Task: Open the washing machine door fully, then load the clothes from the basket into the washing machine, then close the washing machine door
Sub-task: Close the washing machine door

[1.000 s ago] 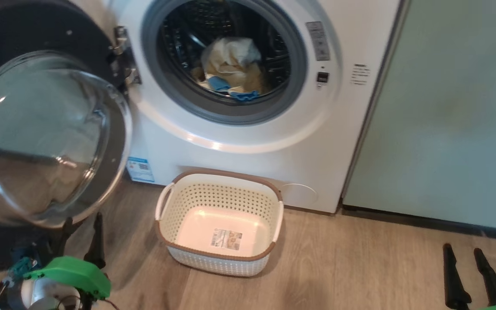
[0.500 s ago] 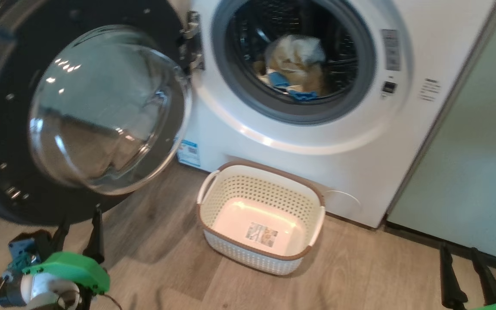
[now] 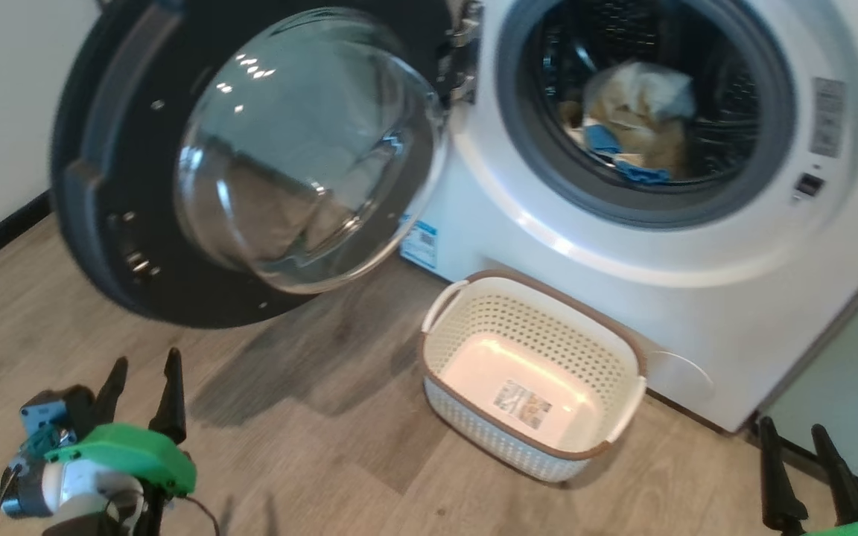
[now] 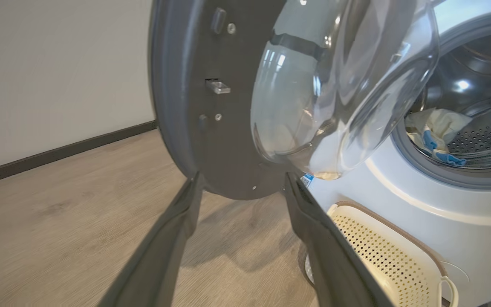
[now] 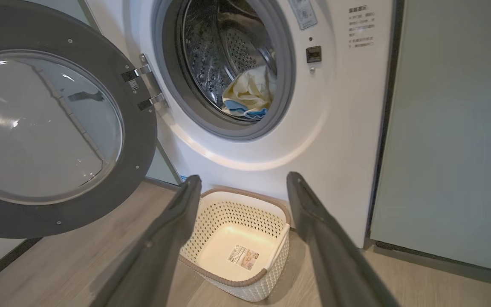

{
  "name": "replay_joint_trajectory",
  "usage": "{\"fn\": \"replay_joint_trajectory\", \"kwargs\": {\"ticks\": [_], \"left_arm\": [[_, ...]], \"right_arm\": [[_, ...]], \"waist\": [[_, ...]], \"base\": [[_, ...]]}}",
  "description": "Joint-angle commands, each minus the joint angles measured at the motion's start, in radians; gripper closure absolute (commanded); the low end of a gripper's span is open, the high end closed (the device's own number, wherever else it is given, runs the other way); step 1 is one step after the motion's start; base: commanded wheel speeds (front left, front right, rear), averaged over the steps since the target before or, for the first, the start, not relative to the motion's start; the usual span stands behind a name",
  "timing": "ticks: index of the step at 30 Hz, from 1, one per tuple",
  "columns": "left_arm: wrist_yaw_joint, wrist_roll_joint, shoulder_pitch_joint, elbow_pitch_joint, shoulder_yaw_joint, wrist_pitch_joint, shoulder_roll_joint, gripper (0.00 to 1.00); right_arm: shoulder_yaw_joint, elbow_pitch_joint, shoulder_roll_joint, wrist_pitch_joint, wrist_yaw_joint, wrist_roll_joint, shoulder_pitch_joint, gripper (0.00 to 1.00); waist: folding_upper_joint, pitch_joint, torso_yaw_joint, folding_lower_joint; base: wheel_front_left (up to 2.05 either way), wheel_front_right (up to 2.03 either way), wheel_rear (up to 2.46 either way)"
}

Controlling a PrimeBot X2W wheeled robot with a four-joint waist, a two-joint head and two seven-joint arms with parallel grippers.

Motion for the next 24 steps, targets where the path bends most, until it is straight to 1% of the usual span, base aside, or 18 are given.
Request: {"fn": "replay_joint_trajectory", "kwargs": {"ticks": [1,4,9,17,24], "left_arm": [[-0.001,0.007,-0.071,-0.028,0.035,-0.008,0.016,0.0],[-0.001,0.007,-0.082,-0.027,0.035,-0.008,0.009,0.0],[-0.001,0.011,-0.075,-0.05,0.068,-0.008,-0.016,0.0],[-0.001,0.018,-0.052,-0.088,0.118,-0.008,-0.043,0.0],[-0.001,0.018,-0.032,-0.117,0.156,-0.008,-0.059,0.0]], "right_arm": [[0.016,-0.036,-0.016,-0.01,-0.003,0.0,-0.061,0.0],[0.021,-0.037,-0.02,-0.01,-0.003,-0.002,-0.067,0.0],[0.051,-0.027,-0.038,-0.01,-0.003,0.001,-0.103,0.0],[0.095,-0.005,-0.061,-0.01,-0.003,0.013,-0.152,0.0],[0.115,0.008,-0.067,-0.01,-0.003,0.02,-0.173,0.0]], "waist": [[0.0,0.009,0.035,0.0],[0.0,0.019,0.067,0.0],[0.0,0.045,0.088,0.0],[0.0,0.066,0.104,0.0],[0.0,0.07,0.105,0.0]], "base": [[0.0,0.0,0.0],[0.0,0.0,0.0],[0.0,0.0,0.0],[0.0,0.0,0.0],[0.0,0.0,0.0]]}}
